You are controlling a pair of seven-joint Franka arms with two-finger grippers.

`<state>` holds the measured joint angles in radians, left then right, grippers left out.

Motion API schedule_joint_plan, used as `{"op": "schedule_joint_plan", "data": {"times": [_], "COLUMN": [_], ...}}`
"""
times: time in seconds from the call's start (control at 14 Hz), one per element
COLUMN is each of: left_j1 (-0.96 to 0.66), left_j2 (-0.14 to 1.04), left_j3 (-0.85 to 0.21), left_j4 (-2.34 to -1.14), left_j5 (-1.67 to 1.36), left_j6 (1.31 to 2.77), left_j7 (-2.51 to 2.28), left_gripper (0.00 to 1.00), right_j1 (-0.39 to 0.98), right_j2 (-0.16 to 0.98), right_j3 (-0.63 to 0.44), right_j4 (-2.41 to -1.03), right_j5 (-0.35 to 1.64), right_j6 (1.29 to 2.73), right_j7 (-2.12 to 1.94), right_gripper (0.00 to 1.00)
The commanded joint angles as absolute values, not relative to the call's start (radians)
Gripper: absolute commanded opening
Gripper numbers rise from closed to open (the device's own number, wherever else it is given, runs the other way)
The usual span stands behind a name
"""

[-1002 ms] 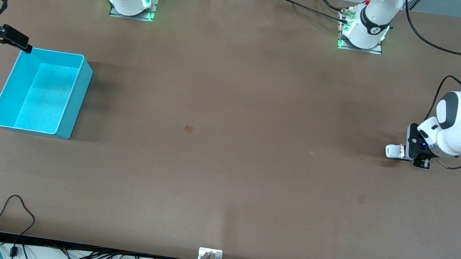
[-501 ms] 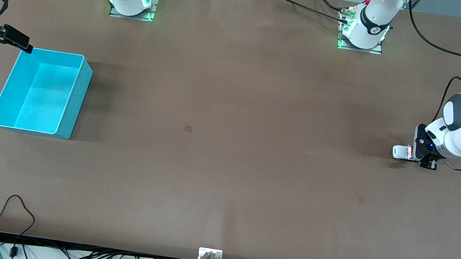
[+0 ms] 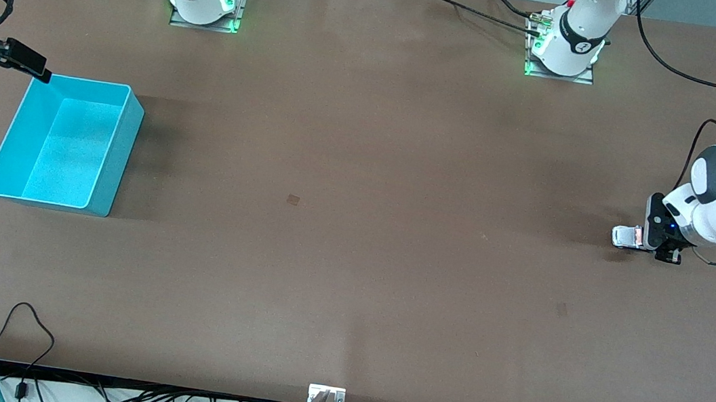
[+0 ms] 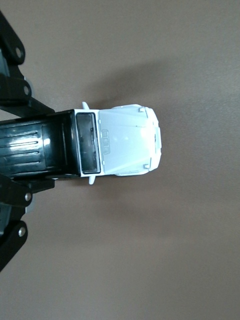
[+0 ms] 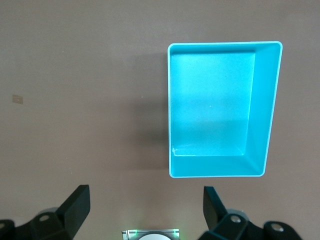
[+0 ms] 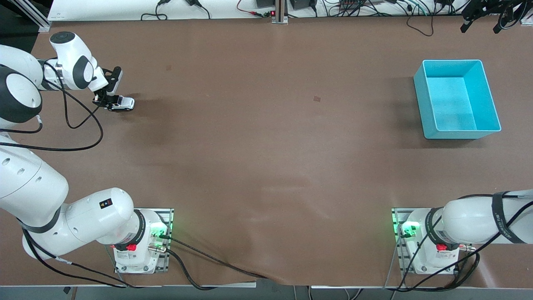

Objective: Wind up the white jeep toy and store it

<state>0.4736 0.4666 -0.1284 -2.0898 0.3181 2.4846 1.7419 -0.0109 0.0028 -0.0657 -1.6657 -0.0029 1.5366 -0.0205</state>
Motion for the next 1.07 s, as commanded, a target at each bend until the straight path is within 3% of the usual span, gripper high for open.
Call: {"op": "schedule_joint_plan", "data": {"times": [0.0,0.36,0.43,0.5,0.57,1.0], "left_j1": [0.505,0.522,0.522,0.522,0.526,0.526], "left_j2": [0.551,0.552,0.546,0.539,0.519,0.451], "left_j3": [-0.133,-0.135,-0.137,-0.147,-0.170,-0.207], "left_j4": [-2.072,-2.043,-2.043,-2.042,-2.042,-2.037], "left_j5": [0.357,0.403,0.396,0.391,0.390,0.339], "left_j6": [2.487,2.487,2.487,2.487,2.484,2.422], "left_j7": [1.756,1.779,1.795,1.799,1.799,1.799], "left_gripper": [0.31,0.33,0.43,0.68,1.00,1.00], "right_j1": [-0.017,-0.017,-0.015,-0.015,-0.015,-0.015], "right_j2": [-0.011,-0.011,-0.011,-0.011,-0.011,-0.011], "right_j3": [-0.061,-0.061,-0.061,-0.061,-0.061,-0.061], "right_j4": [-1.677,-1.677,-1.677,-1.677,-1.677,-1.677], "right_j5": [0.012,0.012,0.012,0.011,0.012,0.012], "right_j6": [1.529,1.529,1.529,1.529,1.529,1.529], "right_j7": [-0.040,-0.040,-0.040,-0.040,-0.040,-0.040], "right_gripper": [1.00,1.00,1.00,1.00,1.00,1.00]}}
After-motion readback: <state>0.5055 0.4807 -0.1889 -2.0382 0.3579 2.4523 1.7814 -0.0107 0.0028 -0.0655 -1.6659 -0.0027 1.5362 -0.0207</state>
